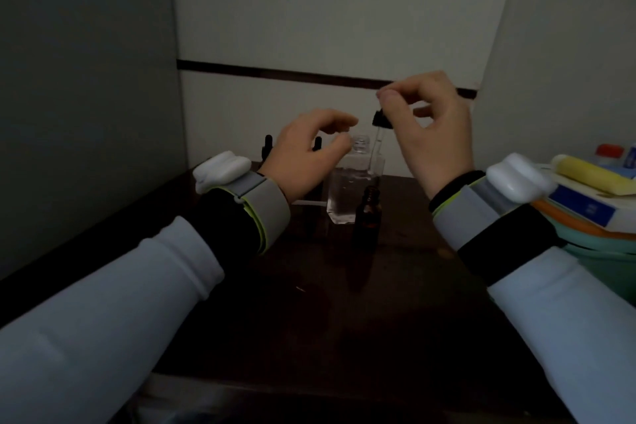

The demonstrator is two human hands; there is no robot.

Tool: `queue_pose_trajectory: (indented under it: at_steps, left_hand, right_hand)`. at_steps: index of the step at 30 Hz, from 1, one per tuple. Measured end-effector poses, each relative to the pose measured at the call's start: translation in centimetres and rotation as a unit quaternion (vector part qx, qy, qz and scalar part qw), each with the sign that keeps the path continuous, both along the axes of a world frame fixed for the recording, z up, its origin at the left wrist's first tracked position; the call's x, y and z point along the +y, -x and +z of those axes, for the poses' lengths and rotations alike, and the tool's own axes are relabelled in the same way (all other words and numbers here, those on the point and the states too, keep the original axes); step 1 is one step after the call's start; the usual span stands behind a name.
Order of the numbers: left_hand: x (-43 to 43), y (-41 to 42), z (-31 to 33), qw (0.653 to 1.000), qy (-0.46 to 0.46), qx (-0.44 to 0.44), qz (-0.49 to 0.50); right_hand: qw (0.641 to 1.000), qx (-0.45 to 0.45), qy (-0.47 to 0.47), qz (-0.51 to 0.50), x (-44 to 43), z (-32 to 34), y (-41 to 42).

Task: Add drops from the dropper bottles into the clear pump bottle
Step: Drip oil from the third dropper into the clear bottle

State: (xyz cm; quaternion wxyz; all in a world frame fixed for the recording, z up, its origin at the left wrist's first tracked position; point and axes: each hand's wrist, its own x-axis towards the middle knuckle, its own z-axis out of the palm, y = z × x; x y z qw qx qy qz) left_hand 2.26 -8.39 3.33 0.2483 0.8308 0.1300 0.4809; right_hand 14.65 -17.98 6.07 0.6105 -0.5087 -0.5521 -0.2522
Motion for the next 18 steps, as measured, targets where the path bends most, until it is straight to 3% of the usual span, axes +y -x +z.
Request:
queue_pose_trajectory:
  at_steps: [5,18]
  left_hand:
    - [-1.4,0.0,0.1,0.999,0.017,-0.004,-0.052]
    - [-2.7,-0.2,0.2,0.996,0.032,-0.061,-0.056]
  right_hand:
    - [0.999,-0.006,0.051,0.005,0.1,-0.3,0.0]
    - [0.999,-0.007,0.039,0.017,-0.2,-0.1,0.3]
